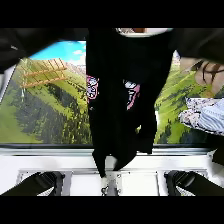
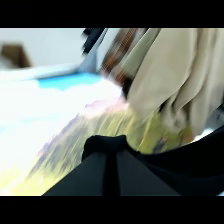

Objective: Fold the clothes and pants, and hang the long-sleeved shirts on hangers.

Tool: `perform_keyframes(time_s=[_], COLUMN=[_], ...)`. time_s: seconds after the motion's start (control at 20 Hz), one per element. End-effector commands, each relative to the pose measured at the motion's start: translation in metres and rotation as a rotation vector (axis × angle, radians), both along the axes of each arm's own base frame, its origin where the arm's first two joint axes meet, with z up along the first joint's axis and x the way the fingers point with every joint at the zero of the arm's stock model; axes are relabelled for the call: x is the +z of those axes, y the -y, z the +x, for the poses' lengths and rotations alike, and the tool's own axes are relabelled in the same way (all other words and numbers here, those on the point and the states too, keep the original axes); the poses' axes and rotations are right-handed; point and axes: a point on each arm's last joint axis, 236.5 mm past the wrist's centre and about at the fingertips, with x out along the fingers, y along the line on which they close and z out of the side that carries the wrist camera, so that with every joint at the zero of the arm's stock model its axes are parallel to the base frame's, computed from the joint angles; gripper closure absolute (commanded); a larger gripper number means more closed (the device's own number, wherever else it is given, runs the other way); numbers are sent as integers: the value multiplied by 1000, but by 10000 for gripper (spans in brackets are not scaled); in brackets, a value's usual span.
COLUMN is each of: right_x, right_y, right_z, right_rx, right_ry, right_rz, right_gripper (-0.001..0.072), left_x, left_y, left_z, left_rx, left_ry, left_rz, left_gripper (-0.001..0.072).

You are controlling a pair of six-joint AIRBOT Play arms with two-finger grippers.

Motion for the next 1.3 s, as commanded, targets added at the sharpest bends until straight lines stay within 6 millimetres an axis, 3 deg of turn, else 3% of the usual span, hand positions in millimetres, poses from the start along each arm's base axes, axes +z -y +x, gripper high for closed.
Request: perform_keyframes(time_s=[0.0, 0.15, 0.3, 0.4, 0.55, 0.7, 0.95, 1.15, 1.2, 1.25], right_x=[-85, -161, -231, -261, -272, -272, -278, -281, -281, -281], right_y=[8, 6, -1, -12, -30, -27, -31, -30, -31, -31], right_z=[1, -24, -57, -74, -86, -94, -134, -134, -135, -135], right_rx=[-25, 2, 31, 81, 131, 137, 152, 134, 136, 136], right_ry=[-252, -444, -597, -681, -726, -748, -764, -752, -753, -753], right_rz=[-209, -329, -388, -377, -318, -339, -360, -365, -362, -362], right_gripper=[694, 694, 693, 693, 693, 693, 693, 692, 692, 692], left_x=[-119, -219, -311, -349, -366, -364, -347, -358, -362, -361], left_y=[-23, -26, -31, -26, -12, -14, -21, -12, -10, -7], left_z=[2, -42, -105, -141, -166, -164, -160, -169, -169, -166], left_rx=[38, -15, -86, -150, -205, -194, -176, -211, -218, -218], left_ry=[-323, -543, -707, -805, -868, -864, -823, -852, -858, -863], left_rz=[186, 330, 458, 466, 392, 367, 323, 359, 371, 375], left_gripper=[691, 690, 690, 690, 690, 690, 690, 687, 469, 90])
